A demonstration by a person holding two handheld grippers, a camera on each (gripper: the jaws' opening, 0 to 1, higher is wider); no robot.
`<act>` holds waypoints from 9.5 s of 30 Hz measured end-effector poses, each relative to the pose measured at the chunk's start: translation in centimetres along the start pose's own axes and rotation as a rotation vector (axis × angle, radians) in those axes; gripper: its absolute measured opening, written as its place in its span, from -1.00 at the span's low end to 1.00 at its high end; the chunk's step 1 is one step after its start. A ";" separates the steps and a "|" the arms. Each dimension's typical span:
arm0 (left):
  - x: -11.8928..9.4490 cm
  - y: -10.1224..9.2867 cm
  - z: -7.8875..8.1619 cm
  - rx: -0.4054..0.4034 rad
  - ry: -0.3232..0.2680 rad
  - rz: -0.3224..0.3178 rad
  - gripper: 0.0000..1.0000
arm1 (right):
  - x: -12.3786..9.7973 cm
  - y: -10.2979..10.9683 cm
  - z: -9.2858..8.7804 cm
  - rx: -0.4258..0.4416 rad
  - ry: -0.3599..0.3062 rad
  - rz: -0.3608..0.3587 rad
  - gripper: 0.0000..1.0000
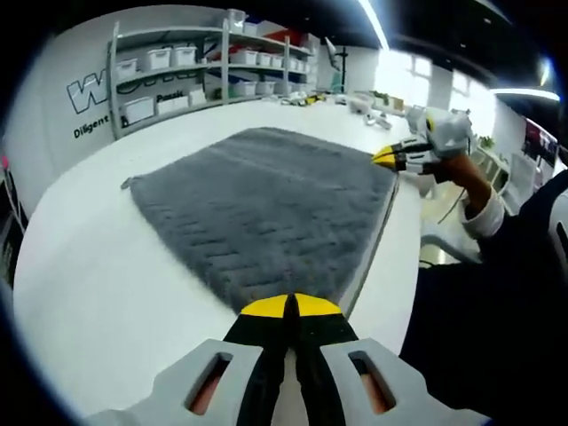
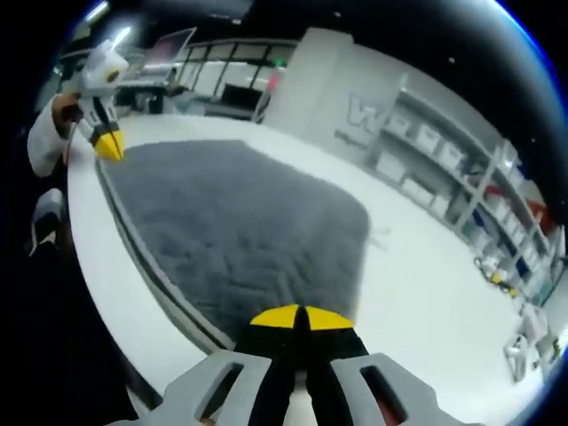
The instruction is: Open the folded towel by lifting each exposed corner and separating the folded layers until the towel lies flat within the target outline without major curled edges
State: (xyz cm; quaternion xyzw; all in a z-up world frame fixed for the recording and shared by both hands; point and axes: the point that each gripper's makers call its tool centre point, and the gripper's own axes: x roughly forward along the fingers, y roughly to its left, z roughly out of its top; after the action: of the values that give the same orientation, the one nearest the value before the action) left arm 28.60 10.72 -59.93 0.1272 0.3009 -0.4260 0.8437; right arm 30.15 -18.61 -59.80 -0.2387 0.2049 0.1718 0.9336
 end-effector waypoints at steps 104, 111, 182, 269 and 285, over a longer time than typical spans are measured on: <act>0.3 -1.0 0.5 0.071 -0.043 -0.077 -0.89 | -0.8 -1.1 -0.6 0.414 -0.124 0.253 -0.79; 0.3 -1.0 0.5 0.074 -0.042 -0.074 -0.89 | -1.2 -0.5 0.5 0.411 -0.162 0.275 -0.95; -0.8 0.4 3.2 0.103 -0.196 -0.026 -0.56 | -1.8 7.2 14.0 0.233 -0.441 0.423 -0.97; -0.3 -1.0 5.3 0.007 -0.322 -0.103 -0.59 | 0.3 25.9 13.8 -0.159 -0.370 0.641 -0.75; 0.4 0.3 4.1 0.045 -0.256 -0.035 -0.57 | 0.0 26.3 13.7 -0.175 -0.369 0.659 -0.68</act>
State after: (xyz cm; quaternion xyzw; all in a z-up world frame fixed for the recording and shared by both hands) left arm 30.65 8.75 -56.97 0.0854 0.1833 -0.4601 0.8646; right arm 23.21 10.22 -58.68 -0.2038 0.0840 0.5192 0.8257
